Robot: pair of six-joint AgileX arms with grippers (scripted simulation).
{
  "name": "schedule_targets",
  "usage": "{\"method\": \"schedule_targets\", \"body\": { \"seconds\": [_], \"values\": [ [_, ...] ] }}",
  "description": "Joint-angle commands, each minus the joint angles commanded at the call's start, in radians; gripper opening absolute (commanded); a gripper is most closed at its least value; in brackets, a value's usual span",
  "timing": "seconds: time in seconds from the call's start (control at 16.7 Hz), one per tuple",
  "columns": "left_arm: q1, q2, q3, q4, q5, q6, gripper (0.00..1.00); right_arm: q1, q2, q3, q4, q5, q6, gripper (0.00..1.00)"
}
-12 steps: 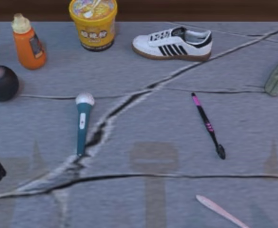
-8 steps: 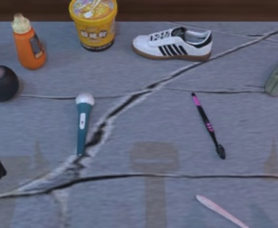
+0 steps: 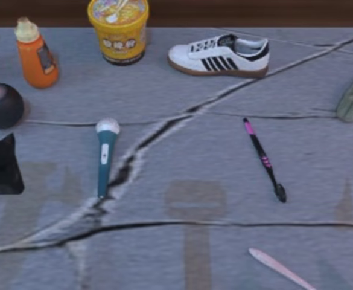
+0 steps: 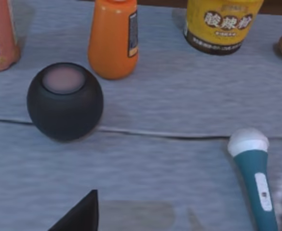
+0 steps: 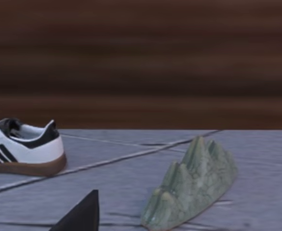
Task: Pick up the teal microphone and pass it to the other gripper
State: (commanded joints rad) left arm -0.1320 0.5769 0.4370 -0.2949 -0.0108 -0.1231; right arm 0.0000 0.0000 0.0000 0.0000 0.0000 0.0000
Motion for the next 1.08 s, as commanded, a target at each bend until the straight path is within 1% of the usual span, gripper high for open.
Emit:
{"method": "schedule_targets", "body": {
  "seconds": [0.36, 0.6, 0.84, 1.08],
  "values": [
    [-0.126, 0.641, 0.404, -0.296, -0.011, -0.116, 1.00, 0.000, 0.000, 0.000, 0.000, 0.000, 0.000, 1.00],
    [-0.201, 0.976, 0.644, -0.465, -0.016, -0.184, 1.00, 0.000, 0.000, 0.000, 0.000, 0.000, 0.000, 1.00],
    [-0.254, 1.224, 0.826, -0.579, -0.020, -0.234, 1.00, 0.000, 0.000, 0.000, 0.000, 0.000, 0.000, 1.00],
    [-0.279, 1.328, 0.911, -0.628, -0.023, -0.256, 1.00, 0.000, 0.000, 0.000, 0.000, 0.000, 0.000, 1.00]
  ]
}}
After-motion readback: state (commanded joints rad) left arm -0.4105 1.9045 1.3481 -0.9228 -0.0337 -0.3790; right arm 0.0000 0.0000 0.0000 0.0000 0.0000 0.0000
